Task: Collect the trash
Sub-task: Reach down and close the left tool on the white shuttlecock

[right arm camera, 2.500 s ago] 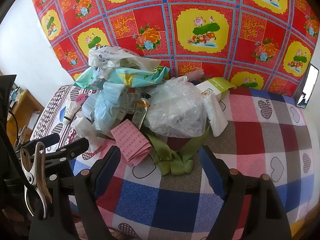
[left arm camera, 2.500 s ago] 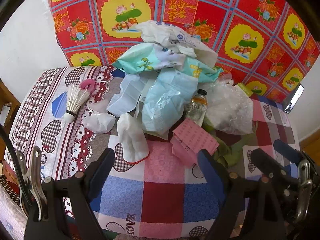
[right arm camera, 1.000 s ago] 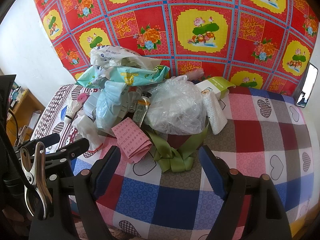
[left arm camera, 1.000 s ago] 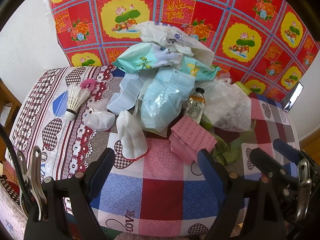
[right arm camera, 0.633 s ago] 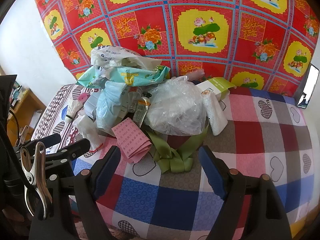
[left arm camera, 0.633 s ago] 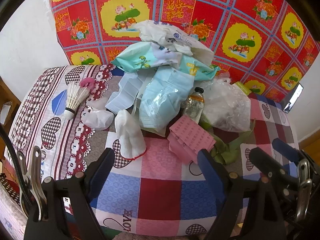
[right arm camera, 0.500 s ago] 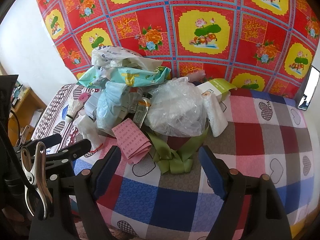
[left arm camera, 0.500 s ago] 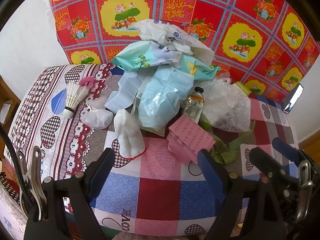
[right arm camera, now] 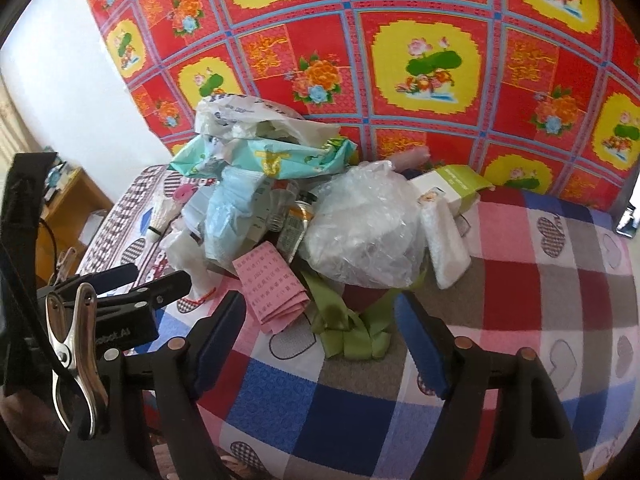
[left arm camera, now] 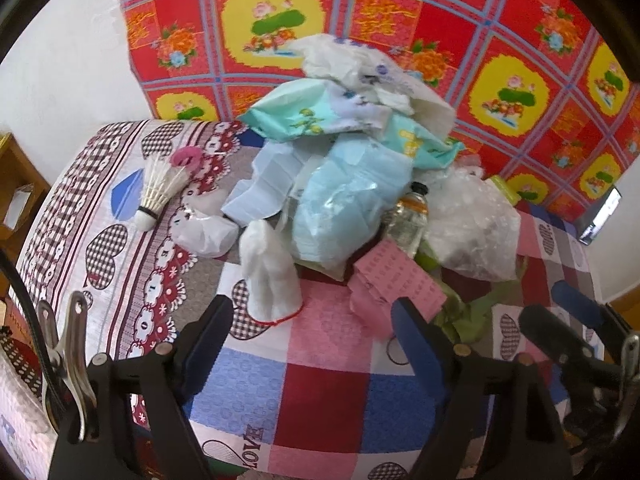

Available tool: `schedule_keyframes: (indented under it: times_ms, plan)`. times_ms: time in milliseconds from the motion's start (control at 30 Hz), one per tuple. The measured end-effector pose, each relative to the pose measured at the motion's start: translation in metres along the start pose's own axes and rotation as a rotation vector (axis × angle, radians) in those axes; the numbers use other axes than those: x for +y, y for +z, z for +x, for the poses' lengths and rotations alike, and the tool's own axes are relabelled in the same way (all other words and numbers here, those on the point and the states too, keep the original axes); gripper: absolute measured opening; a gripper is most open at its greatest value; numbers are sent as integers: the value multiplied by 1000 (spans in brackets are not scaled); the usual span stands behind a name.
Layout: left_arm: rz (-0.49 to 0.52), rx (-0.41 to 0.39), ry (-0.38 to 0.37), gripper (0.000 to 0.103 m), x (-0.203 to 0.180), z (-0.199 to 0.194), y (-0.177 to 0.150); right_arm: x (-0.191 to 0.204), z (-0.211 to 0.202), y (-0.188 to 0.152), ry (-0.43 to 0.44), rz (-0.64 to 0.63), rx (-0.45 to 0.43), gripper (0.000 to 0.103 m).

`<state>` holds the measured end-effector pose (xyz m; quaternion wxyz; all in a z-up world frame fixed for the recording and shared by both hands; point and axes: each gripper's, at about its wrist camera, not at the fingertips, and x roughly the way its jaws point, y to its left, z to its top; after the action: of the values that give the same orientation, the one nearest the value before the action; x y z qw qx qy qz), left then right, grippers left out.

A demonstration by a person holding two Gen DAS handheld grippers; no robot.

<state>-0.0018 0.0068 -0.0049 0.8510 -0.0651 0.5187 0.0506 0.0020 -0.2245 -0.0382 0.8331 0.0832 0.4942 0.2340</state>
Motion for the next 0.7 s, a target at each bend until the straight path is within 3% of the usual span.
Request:
schedule_keyframes:
  times_ms: [300, 700]
  plan:
    - [-17, -5, 16, 83, 25, 2, 10, 10, 11, 7, 42, -44, 12, 79]
    - [7, 13, 4, 75, 95, 24, 53, 37, 28, 22, -19, 13, 1, 79]
